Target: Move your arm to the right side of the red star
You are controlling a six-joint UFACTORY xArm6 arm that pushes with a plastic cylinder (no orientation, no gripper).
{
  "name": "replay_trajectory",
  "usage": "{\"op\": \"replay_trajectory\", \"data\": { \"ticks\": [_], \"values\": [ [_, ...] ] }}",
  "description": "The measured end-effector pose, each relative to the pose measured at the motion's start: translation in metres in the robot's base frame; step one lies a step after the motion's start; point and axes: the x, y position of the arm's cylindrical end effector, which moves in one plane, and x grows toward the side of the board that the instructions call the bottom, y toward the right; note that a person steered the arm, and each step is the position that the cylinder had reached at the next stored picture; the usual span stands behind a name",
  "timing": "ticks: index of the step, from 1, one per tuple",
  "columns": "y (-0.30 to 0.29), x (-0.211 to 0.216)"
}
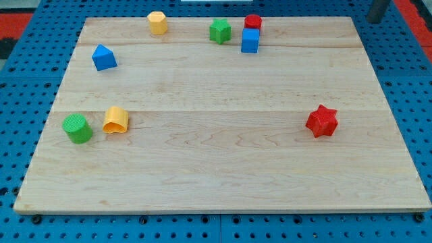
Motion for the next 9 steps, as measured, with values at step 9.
{"op": "replay_trajectory", "data": {
  "ticks": [9],
  "values": [
    [-0.054,0.256]
  ]
}}
